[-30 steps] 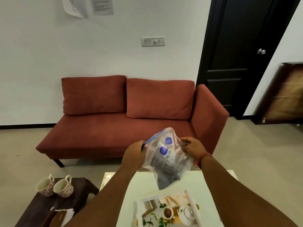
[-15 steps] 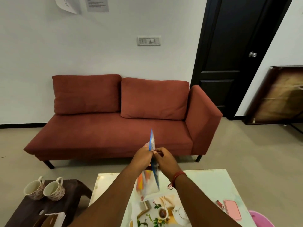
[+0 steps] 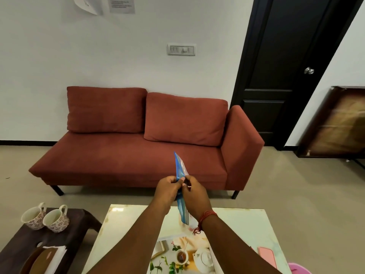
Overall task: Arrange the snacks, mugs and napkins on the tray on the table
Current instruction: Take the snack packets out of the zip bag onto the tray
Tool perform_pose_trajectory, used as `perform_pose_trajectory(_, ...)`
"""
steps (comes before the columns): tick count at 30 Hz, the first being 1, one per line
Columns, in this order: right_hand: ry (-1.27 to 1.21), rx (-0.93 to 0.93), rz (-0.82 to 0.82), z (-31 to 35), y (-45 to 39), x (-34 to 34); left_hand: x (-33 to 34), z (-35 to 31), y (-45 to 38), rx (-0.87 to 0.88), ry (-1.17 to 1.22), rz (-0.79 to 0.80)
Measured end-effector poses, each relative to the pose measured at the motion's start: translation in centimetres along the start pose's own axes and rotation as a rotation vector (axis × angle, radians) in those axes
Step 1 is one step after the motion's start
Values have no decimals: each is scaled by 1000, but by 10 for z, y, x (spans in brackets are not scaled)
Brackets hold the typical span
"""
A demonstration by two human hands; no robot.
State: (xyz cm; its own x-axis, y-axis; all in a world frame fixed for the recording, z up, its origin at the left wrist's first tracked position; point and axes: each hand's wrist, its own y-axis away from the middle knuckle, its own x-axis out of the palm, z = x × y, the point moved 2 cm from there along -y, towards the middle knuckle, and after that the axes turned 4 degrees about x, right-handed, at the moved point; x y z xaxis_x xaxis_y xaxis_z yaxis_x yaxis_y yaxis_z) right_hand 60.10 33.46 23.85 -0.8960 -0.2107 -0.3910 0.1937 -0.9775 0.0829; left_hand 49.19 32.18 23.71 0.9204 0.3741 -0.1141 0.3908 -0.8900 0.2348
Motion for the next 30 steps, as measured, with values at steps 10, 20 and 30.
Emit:
perform_pose_trajectory(10, 99, -1, -74, -13, 1, -4, 12, -4, -1, 171, -319, 113)
perform_pose_trajectory(20, 139, 77, -162, -19, -20, -10, -19, -1, -18, 188, -433, -156)
perform_pose_trajectory(30, 207, 224, -347, -53, -29, -51, -42, 6, -26, 297, -487, -241)
